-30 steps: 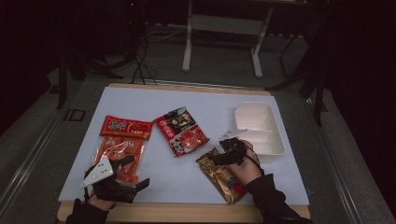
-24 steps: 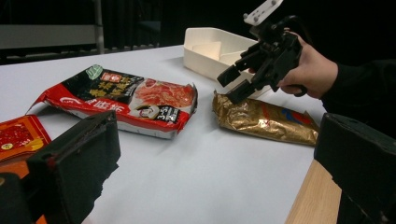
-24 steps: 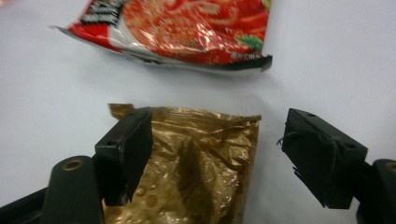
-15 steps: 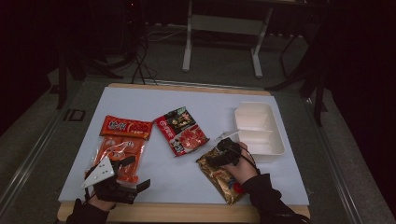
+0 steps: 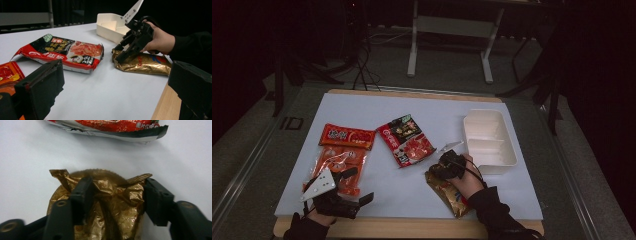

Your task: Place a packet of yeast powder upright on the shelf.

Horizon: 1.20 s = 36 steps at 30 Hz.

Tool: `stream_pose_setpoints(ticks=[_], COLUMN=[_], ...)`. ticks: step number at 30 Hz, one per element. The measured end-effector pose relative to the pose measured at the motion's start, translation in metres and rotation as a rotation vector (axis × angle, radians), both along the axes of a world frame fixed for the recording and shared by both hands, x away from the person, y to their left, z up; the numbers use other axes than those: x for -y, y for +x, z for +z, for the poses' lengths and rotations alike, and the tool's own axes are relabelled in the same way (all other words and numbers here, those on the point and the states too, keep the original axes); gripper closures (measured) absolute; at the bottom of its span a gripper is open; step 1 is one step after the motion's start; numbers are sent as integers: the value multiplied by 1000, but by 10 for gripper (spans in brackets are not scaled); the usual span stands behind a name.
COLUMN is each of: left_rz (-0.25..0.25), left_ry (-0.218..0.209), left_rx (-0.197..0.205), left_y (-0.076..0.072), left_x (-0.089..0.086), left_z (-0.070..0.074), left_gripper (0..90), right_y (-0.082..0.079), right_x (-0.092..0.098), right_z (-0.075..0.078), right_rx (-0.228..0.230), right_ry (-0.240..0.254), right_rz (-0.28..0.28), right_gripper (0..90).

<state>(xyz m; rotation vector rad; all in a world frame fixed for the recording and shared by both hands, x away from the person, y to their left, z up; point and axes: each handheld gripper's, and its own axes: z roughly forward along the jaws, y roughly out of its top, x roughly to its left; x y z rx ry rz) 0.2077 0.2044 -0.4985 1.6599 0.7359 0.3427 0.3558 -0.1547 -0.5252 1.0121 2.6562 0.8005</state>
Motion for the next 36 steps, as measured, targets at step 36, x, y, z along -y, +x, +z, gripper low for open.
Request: stream_pose_setpoints(ticks=[36], left_rz=[0], left_ry=[7], left_rx=[-6], left_y=[1], left_x=[1], left_z=[-1], left_gripper=[7], right_y=[-22], right_x=[14], right_z=[73], right_rx=[113], right_ry=[221], right_rz=[78], right_gripper=[870])
